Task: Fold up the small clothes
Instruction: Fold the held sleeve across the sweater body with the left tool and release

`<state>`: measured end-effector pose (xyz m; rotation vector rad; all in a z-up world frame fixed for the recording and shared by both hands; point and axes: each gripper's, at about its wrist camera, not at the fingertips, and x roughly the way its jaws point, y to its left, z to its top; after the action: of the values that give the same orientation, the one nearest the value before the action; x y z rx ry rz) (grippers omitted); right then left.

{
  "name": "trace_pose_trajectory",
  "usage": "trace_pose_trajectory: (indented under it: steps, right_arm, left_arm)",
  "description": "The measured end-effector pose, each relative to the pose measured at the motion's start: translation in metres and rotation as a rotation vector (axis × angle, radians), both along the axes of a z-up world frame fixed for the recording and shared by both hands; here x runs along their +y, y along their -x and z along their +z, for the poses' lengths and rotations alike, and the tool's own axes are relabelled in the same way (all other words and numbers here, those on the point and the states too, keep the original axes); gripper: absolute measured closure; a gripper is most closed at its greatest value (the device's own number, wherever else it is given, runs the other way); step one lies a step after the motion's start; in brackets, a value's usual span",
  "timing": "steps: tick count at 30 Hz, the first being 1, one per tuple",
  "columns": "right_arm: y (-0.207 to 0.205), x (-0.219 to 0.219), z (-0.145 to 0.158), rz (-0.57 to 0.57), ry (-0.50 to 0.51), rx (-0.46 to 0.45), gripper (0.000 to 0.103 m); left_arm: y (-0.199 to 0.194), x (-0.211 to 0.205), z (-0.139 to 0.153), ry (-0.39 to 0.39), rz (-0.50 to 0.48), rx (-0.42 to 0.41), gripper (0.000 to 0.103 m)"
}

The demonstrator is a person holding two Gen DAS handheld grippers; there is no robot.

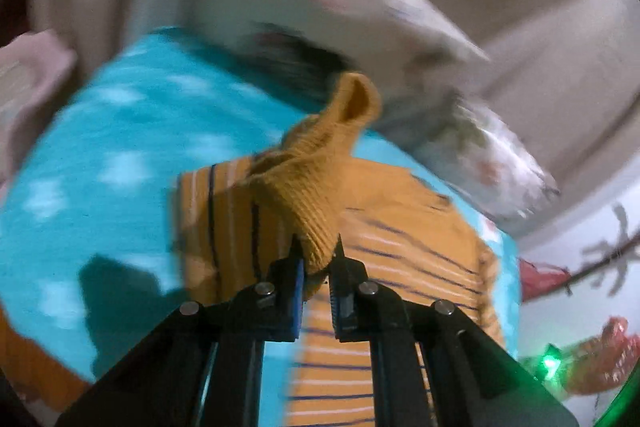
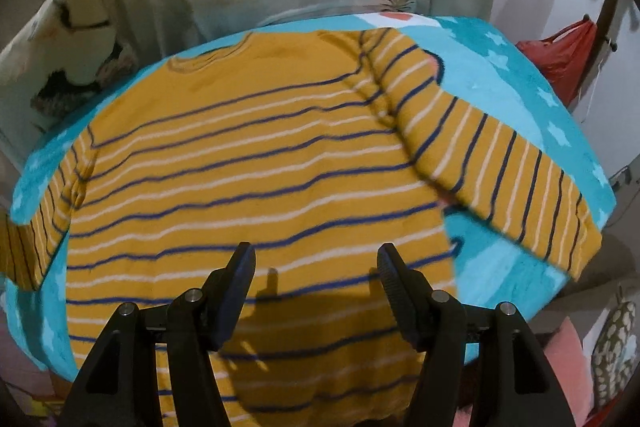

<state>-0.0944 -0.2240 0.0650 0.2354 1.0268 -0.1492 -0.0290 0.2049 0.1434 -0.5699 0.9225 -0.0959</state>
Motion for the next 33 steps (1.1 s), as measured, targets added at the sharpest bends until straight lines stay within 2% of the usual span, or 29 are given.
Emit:
trace_pose_trajectory:
  steps: [3, 6, 8, 12, 15, 17, 20, 24, 27, 30, 33]
  right_arm:
    - [-0.005, -0.042, 0.003, -0.019, -0.018, -0.024, 0.035]
    - [-0.008, -0.085, 0.002, -0.052, -0.030, -0.031, 0.035]
    - [-0.008, -0.116, 0.000, -0.078, -0.030, -0.030, 0.035]
    - [-0.004, -0.164, -0.007, -0.116, -0.015, -0.011, 0.035]
    - [-0.002, -0.192, -0.013, -0.139, -0.021, 0.009, 0.035]
    - [-0.002, -0.209, -0.017, -0.155, -0.027, 0.018, 0.035]
    - [-0.007, -0.224, -0.018, -0.156, -0.040, 0.016, 0.035]
    - [-0.025, -0.221, -0.009, -0.097, -0.078, -0.029, 0.035]
    - [-0.045, -0.199, 0.002, 0.011, -0.117, -0.075, 0.035]
    - [-0.068, -0.163, 0.011, 0.150, -0.156, -0.100, 0.036]
    - [-0.089, -0.127, 0.017, 0.271, -0.202, -0.131, 0.056]
  left_arm:
    - [-0.033, -0.085, 0.007, 0.020, -0.119, -0.026, 0.093]
    - [-0.062, -0.170, -0.002, 0.047, -0.226, -0.016, 0.093]
    - [-0.078, -0.227, -0.016, 0.091, -0.298, 0.016, 0.093]
    - [-0.100, -0.312, -0.054, 0.106, -0.434, 0.097, 0.091]
    - [-0.103, -0.349, -0.085, 0.092, -0.477, 0.160, 0.078]
    - [-0.097, -0.355, -0.092, 0.125, -0.480, 0.185, 0.060]
    - [-0.081, -0.352, -0.087, 0.112, -0.464, 0.178, 0.052]
    - [-0.061, -0.317, -0.068, -0.008, -0.367, 0.168, 0.044]
    - [-0.045, -0.285, -0.061, -0.097, -0.258, 0.173, 0.040]
    - [-0.026, -0.247, -0.059, -0.134, -0.138, 0.196, 0.038]
    - [-0.006, -0.221, -0.059, -0.169, -0.052, 0.205, 0.038]
